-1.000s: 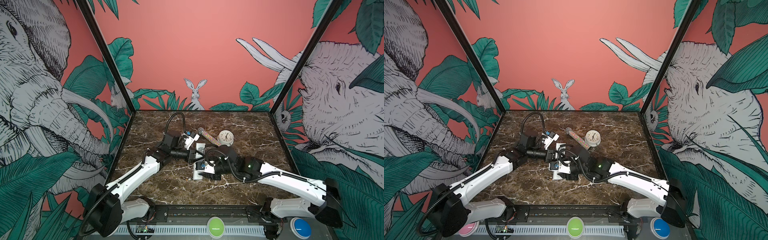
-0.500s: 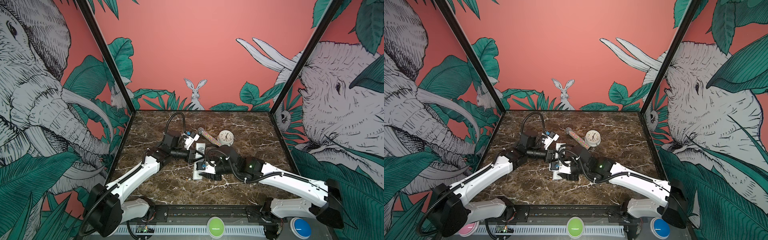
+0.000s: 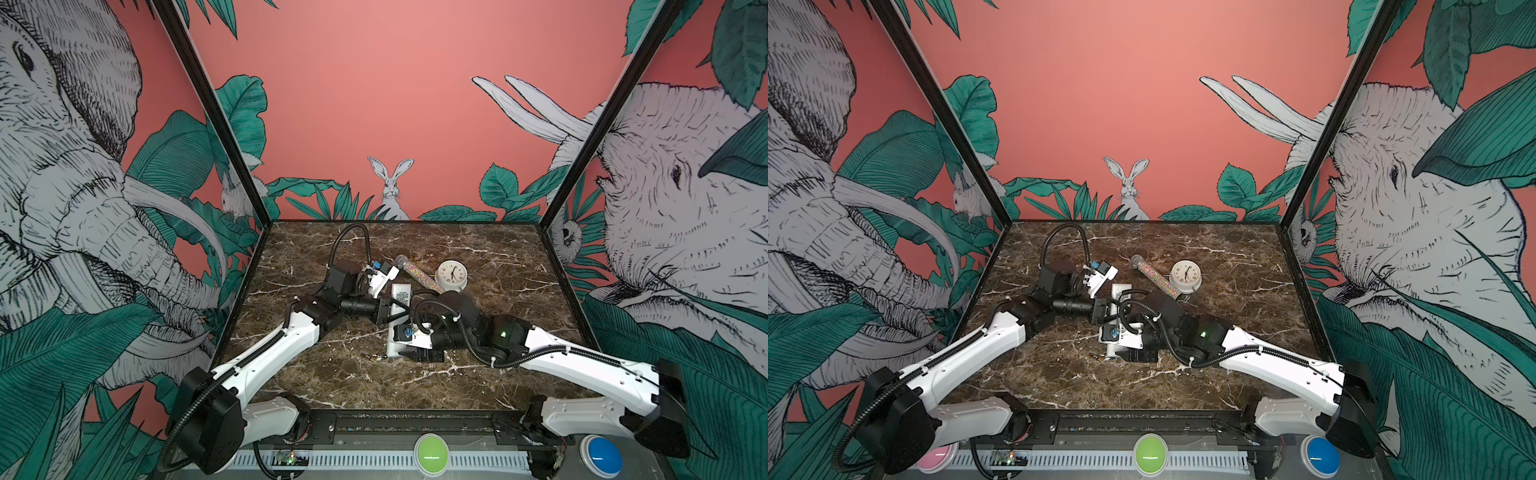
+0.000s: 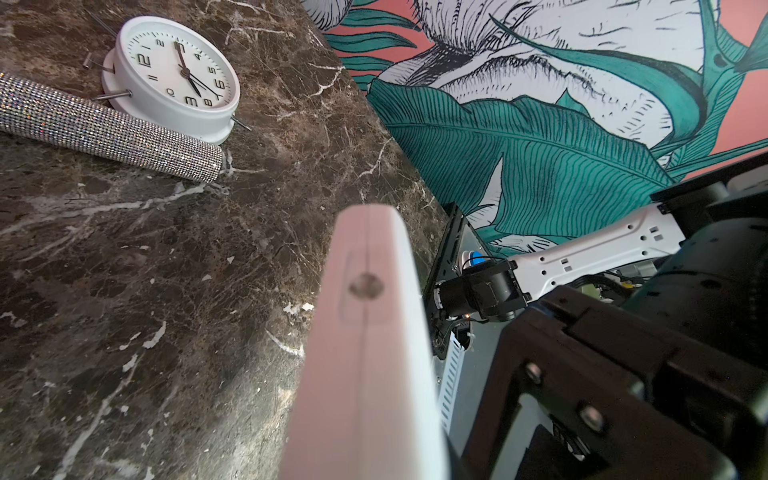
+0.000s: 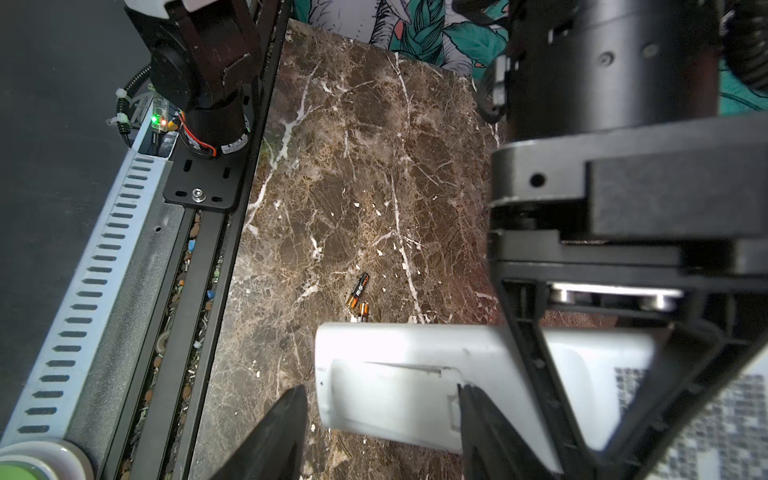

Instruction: Load the batteries into the remote control

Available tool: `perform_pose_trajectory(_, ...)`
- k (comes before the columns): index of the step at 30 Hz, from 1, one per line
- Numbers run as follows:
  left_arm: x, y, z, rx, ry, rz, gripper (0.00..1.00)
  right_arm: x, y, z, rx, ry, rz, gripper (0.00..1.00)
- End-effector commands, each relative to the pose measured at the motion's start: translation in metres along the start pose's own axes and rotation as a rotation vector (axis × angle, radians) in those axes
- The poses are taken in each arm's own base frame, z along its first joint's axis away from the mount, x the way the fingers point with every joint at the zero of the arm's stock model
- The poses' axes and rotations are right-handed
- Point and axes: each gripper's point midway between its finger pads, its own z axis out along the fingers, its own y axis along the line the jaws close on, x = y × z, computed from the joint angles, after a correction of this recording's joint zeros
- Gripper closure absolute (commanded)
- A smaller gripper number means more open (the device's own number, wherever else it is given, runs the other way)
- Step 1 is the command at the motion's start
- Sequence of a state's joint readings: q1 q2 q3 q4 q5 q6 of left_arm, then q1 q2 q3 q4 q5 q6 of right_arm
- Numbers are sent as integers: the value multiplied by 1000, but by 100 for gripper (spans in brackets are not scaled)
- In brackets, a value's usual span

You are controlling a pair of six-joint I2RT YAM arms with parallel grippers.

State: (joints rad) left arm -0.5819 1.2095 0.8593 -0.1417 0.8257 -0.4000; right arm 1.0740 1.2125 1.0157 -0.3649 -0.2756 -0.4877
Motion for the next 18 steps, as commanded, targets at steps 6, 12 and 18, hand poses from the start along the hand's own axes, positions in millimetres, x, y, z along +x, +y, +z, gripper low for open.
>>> perform_pose_trajectory(6,-25,-14,-6,23,-76,78,100,-2,5,-3,4,-11,-12,29)
perform_pose_trajectory(12,-24,-13,-6,23,-78,75,100,-2,-2,-5,49,-21,-14,22)
perform_pose_trajectory(18,-23,-12,-5,20,-78,69,100,-7,-10,-13,102,-46,-13,20)
